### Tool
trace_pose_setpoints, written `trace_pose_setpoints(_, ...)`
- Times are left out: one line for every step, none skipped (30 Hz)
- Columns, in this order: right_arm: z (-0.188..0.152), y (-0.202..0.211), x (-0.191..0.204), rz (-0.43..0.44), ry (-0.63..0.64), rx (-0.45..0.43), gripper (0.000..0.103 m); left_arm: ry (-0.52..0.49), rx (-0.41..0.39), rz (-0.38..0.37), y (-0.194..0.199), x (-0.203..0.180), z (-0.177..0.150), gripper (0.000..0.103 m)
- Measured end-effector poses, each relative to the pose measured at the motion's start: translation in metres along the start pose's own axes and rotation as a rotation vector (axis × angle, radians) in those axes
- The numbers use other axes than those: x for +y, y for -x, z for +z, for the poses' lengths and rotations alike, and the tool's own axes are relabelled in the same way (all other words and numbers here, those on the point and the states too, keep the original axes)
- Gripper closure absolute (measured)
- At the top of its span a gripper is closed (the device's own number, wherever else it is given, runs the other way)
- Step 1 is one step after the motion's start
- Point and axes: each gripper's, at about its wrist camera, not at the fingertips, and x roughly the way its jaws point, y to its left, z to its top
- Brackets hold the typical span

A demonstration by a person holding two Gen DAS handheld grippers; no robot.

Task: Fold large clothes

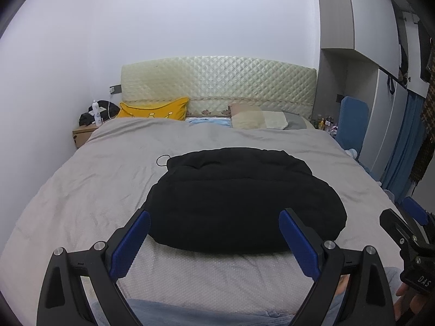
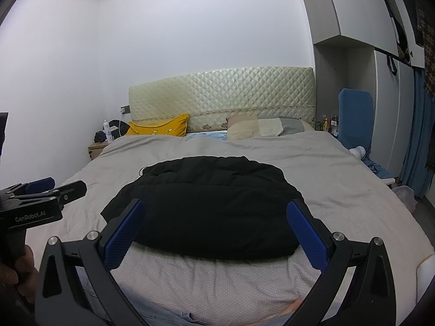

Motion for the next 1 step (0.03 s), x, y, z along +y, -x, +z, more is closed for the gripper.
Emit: trace_pose_setpoints(-0.0002,-0.0001,0.0002,0.0,-0.001,0.0,0.0,-0.001,0.0,0.0,-0.0001,-0.0001,0.0001,0.007)
